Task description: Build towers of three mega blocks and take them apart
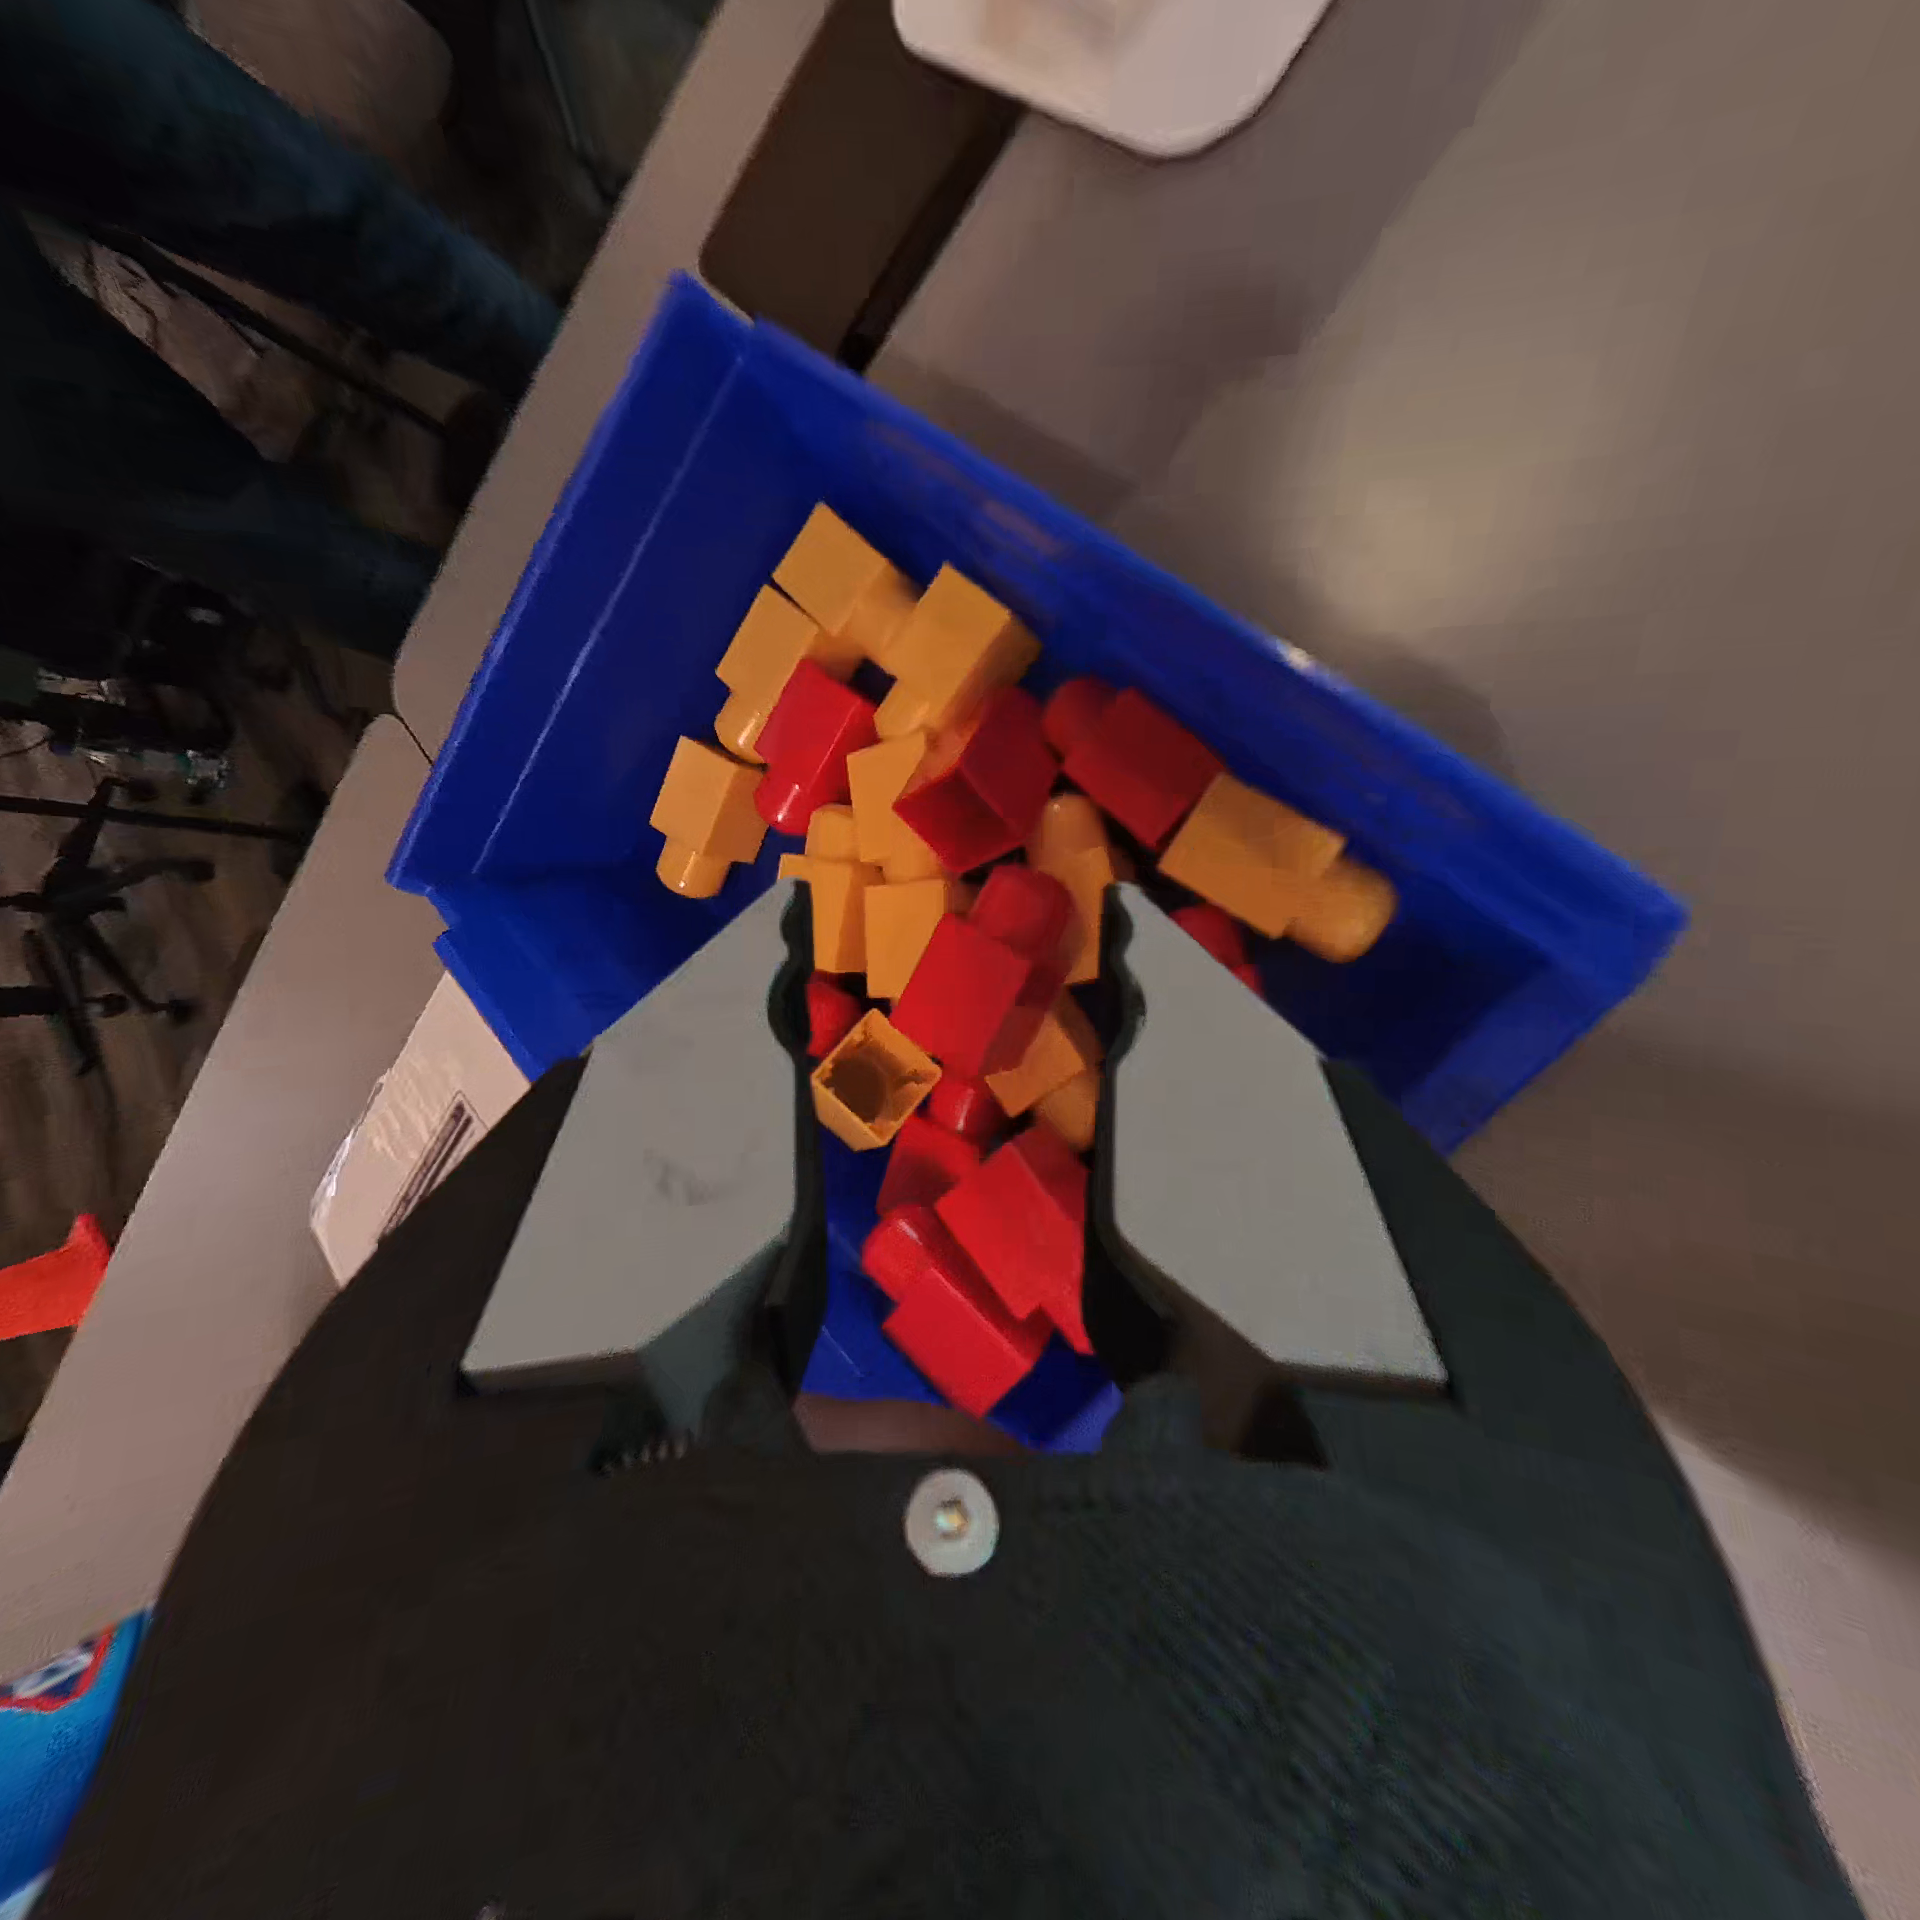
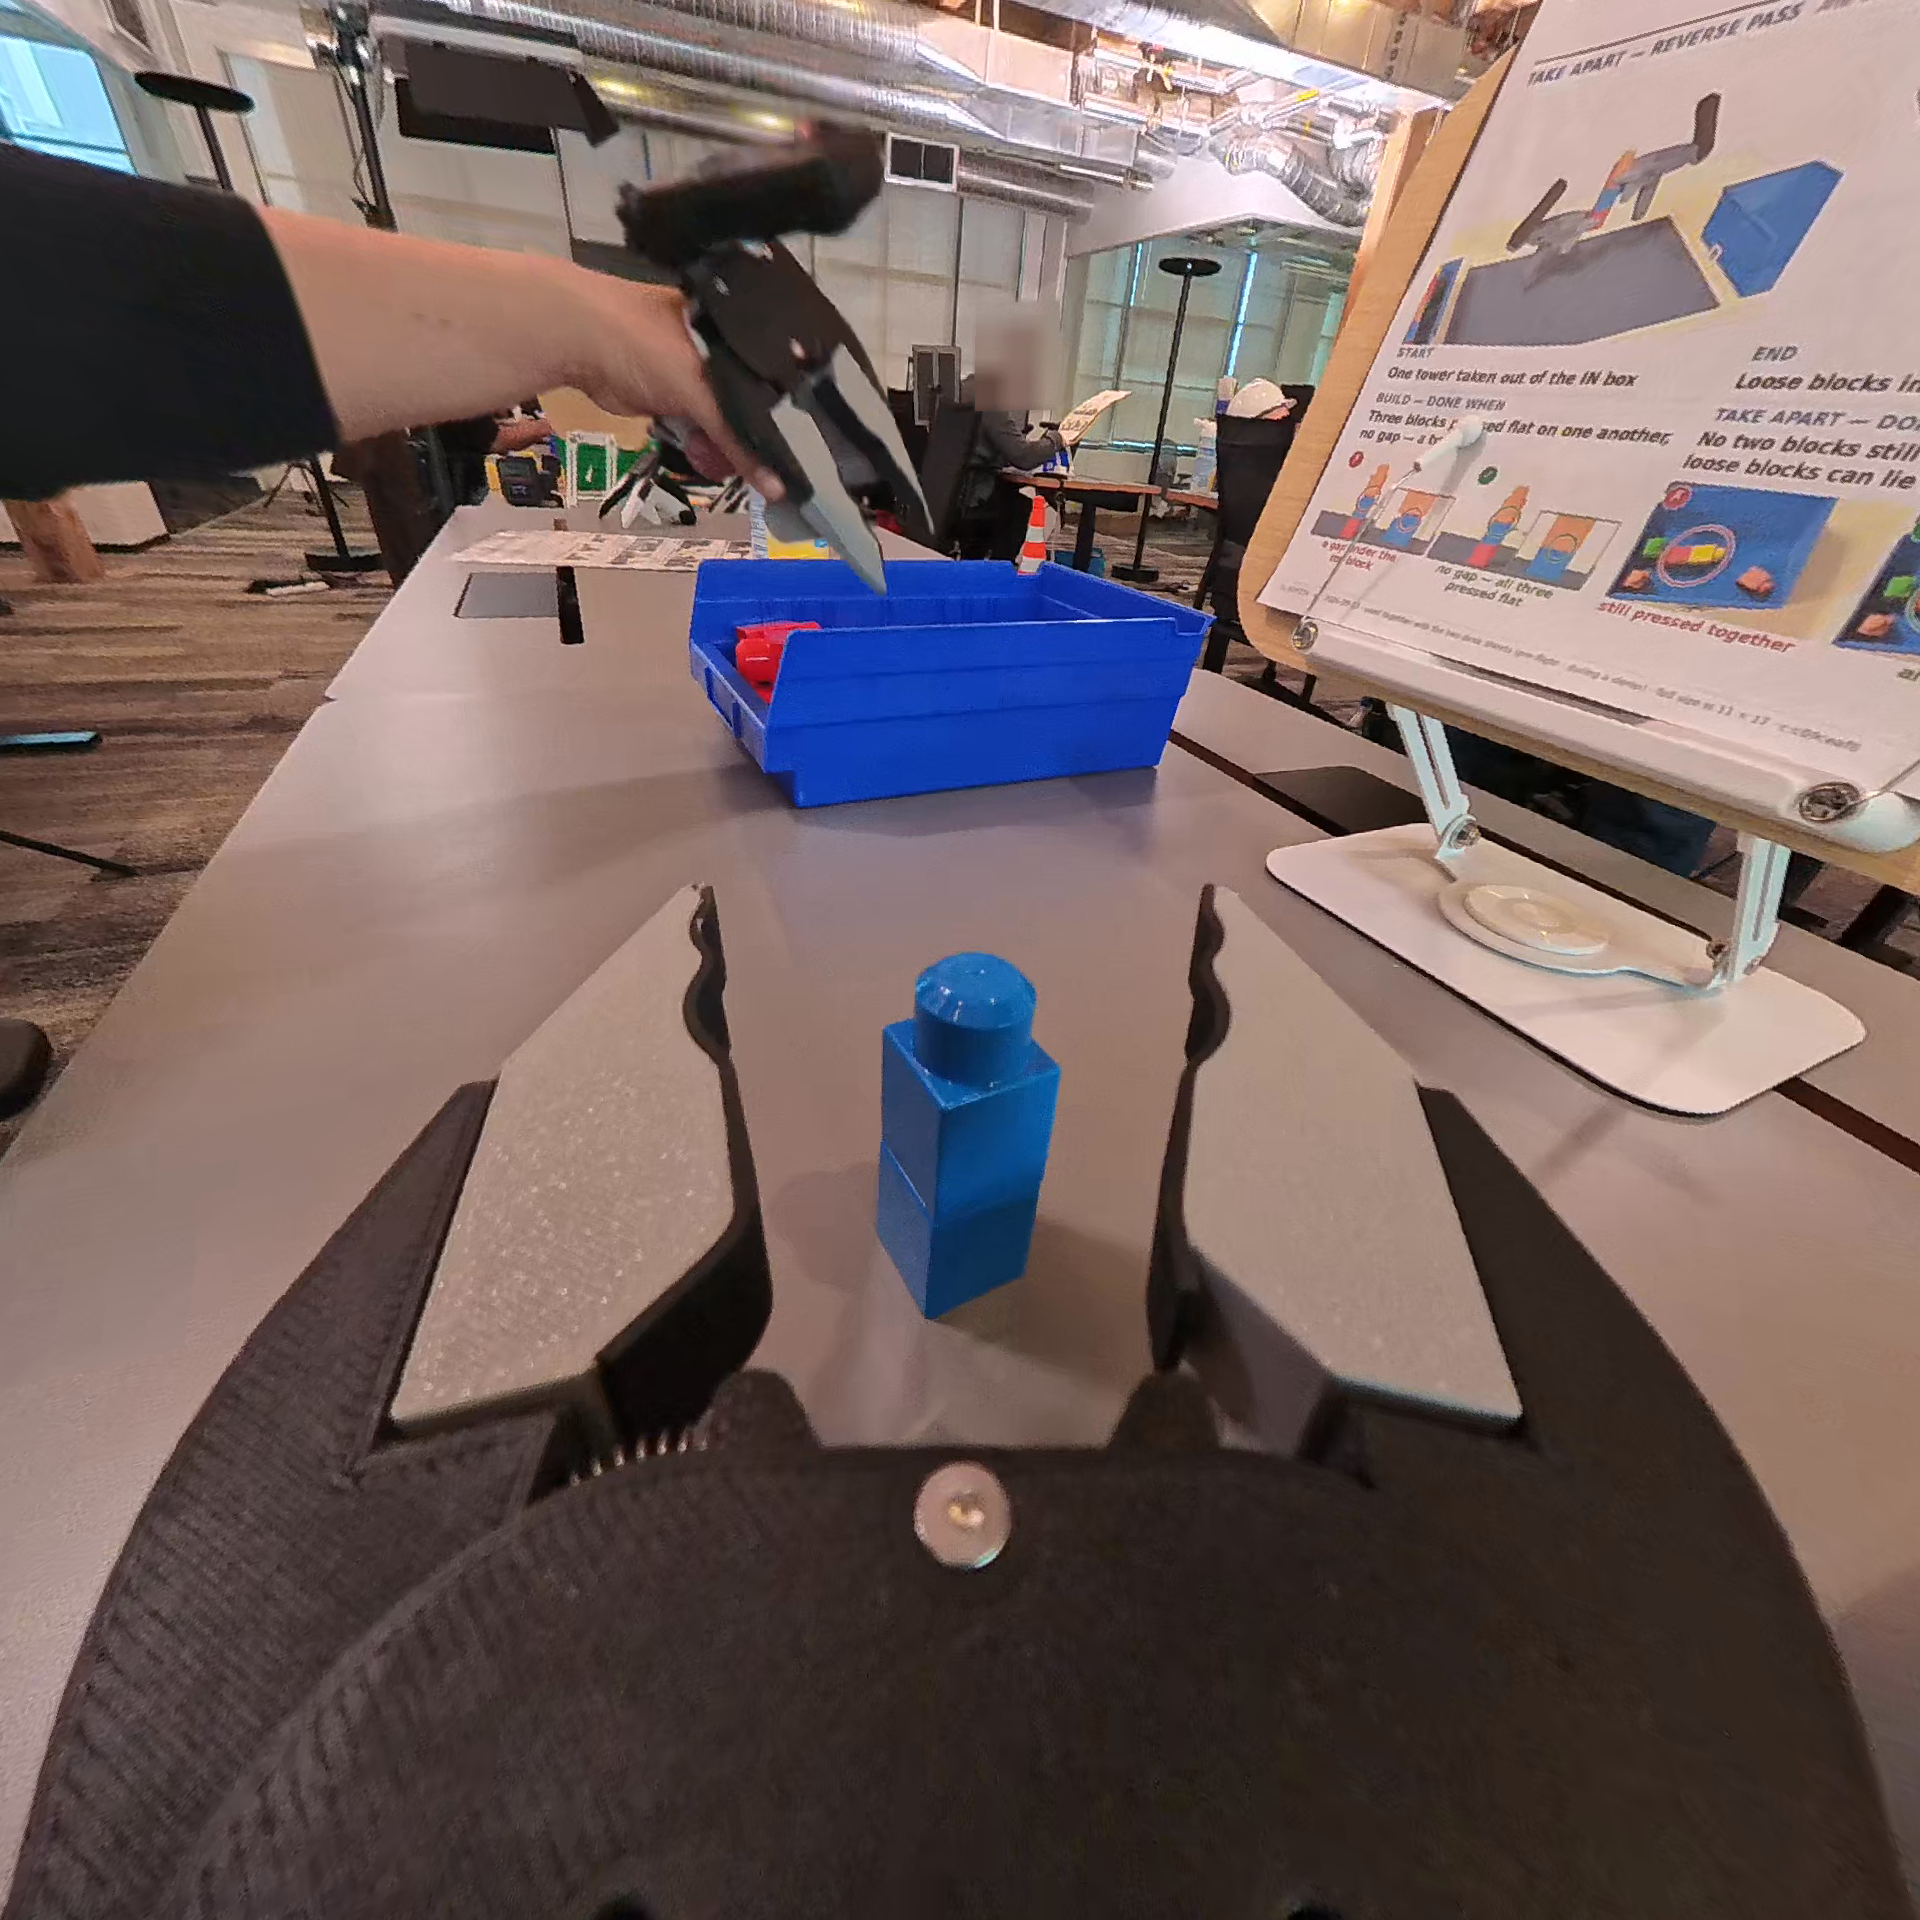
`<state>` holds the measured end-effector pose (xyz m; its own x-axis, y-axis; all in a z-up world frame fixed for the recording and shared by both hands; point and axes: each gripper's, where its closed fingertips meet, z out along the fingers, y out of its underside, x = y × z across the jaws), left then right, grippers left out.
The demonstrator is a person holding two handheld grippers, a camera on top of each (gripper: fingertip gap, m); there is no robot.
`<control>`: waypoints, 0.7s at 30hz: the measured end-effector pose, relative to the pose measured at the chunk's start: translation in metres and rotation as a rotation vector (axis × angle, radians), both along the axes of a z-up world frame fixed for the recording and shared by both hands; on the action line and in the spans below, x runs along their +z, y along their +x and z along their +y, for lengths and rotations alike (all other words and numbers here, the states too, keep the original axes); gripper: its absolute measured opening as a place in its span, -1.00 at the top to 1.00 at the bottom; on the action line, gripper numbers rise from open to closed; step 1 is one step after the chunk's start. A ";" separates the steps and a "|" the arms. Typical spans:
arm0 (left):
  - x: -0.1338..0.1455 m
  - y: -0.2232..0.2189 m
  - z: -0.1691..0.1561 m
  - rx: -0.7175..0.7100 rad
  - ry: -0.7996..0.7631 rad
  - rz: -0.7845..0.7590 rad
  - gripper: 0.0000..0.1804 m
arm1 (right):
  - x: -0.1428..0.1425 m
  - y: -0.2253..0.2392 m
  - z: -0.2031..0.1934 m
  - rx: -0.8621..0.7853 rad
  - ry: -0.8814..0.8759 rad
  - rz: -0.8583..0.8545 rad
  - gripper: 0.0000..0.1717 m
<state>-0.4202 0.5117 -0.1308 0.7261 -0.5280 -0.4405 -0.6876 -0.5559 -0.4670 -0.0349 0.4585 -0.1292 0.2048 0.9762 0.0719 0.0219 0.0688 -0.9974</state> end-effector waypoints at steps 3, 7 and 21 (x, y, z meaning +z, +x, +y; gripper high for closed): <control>-0.033 -0.019 0.013 -0.003 -0.135 0.077 0.40 | -0.004 0.000 0.003 0.012 -0.038 -0.002 -0.02; -0.062 -0.020 0.015 -0.056 -0.290 0.013 0.46 | -0.009 0.001 0.005 0.009 -0.039 -0.022 -0.01; 0.048 0.044 0.028 -0.284 0.254 -0.181 0.62 | 0.001 0.012 0.010 -0.018 -0.055 0.012 0.05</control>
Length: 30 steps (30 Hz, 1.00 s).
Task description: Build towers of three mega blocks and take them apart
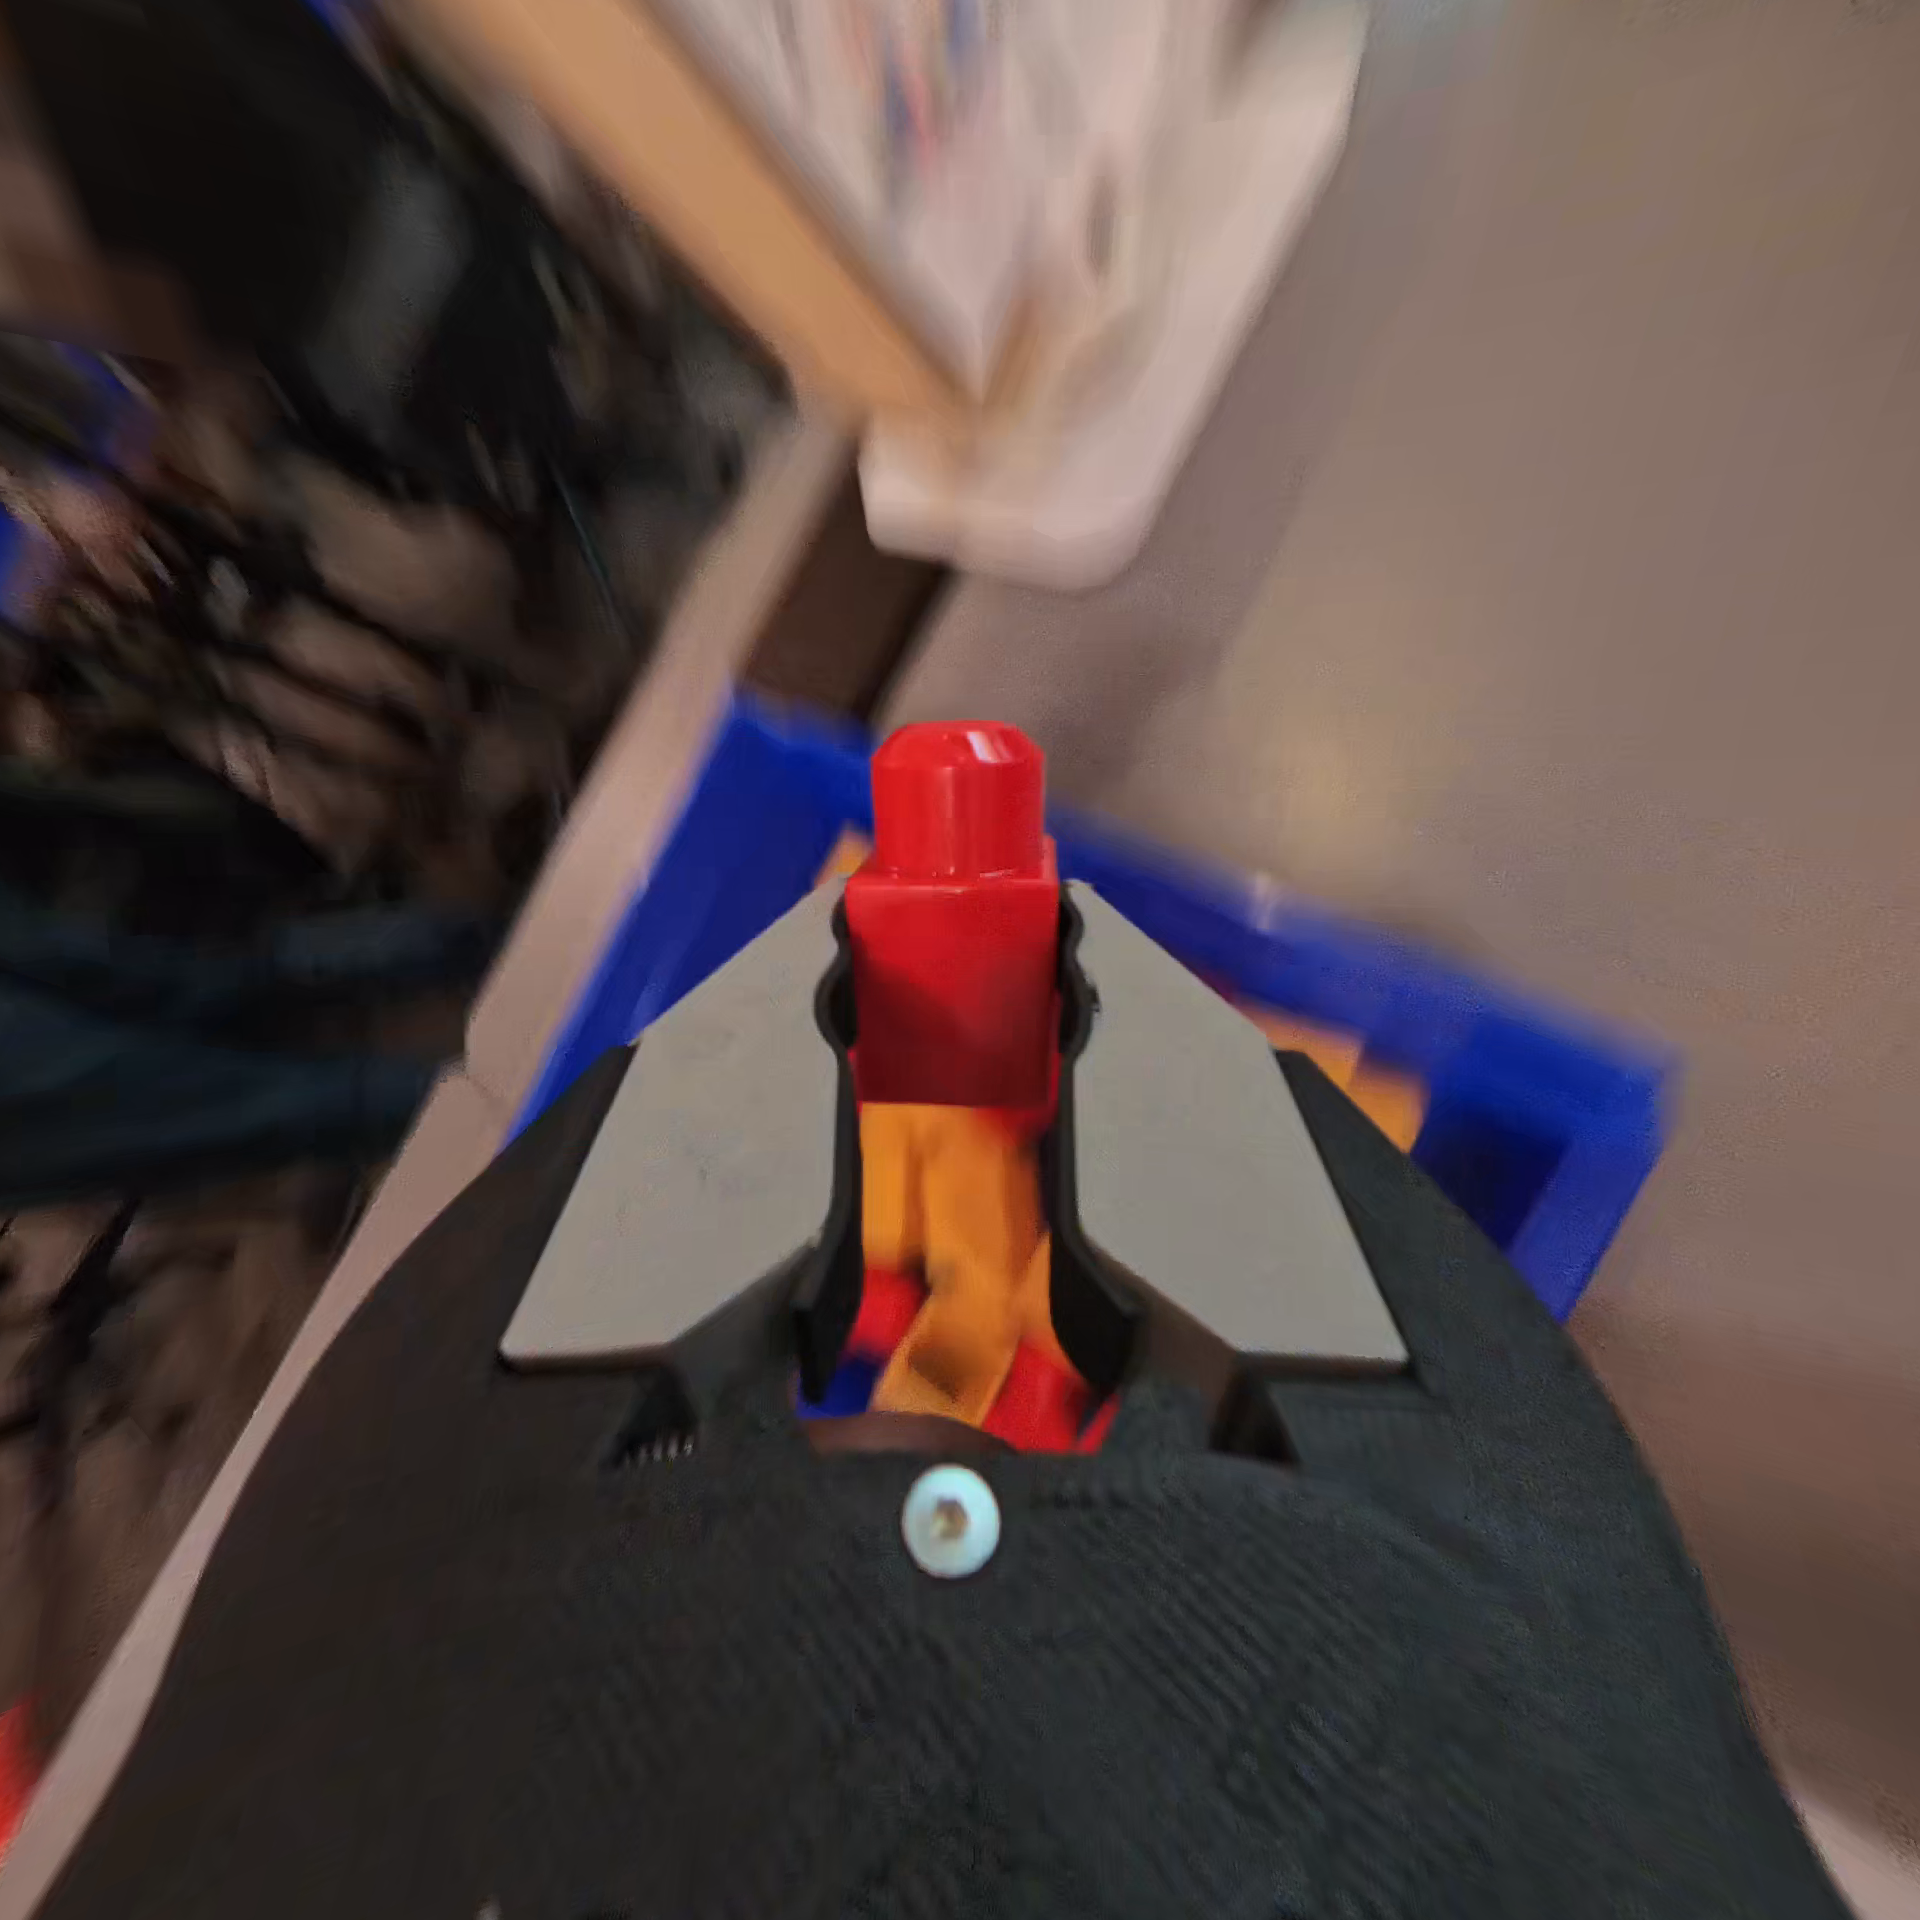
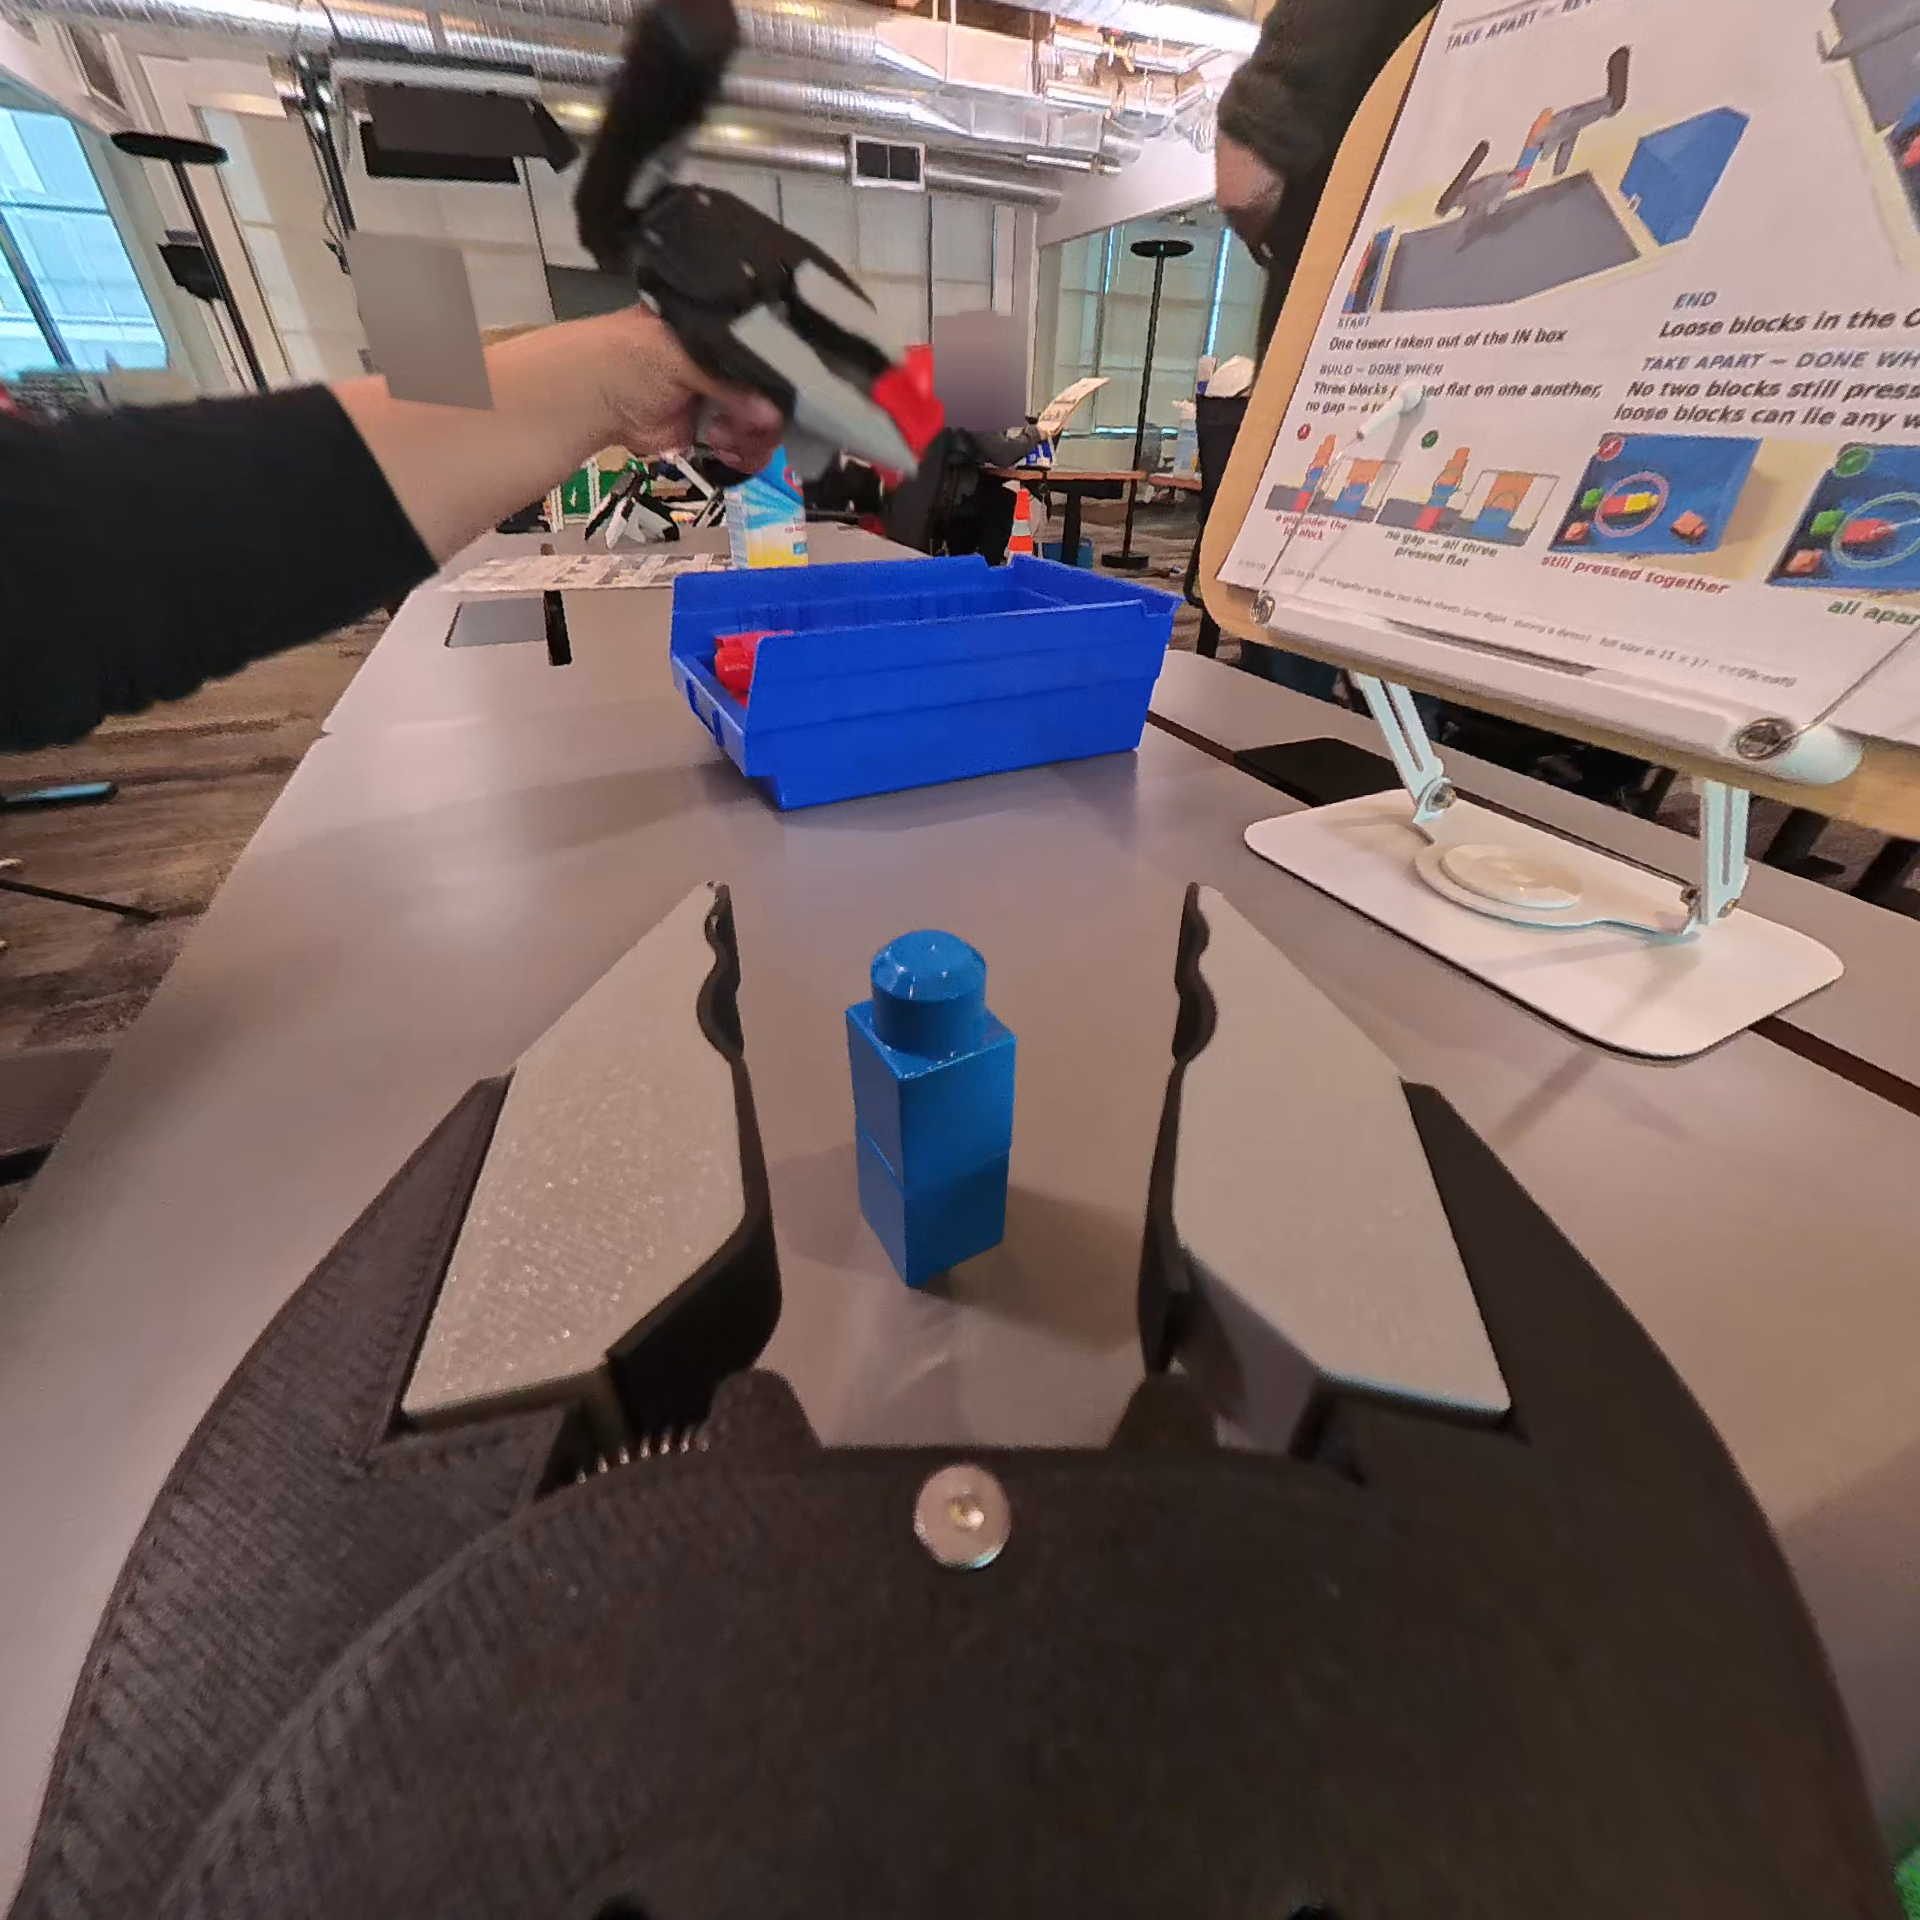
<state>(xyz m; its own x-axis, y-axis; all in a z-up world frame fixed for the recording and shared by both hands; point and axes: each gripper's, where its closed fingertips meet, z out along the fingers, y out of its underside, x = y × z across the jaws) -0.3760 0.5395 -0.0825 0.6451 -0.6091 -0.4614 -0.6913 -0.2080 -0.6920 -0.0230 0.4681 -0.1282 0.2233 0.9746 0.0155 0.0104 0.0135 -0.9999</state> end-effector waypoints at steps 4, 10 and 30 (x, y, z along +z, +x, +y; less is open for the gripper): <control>0.087 0.128 -0.049 -0.284 0.176 -0.575 0.62 | 0.012 0.003 -0.006 0.043 -0.023 0.042 0.11; 0.034 0.300 -0.105 -0.575 -0.118 -0.887 0.63 | 0.031 0.006 -0.027 0.189 -0.097 0.137 0.21; -0.042 0.374 -0.125 -0.619 -0.306 -0.848 0.62 | 0.031 -0.009 -0.053 0.414 -0.347 0.241 0.71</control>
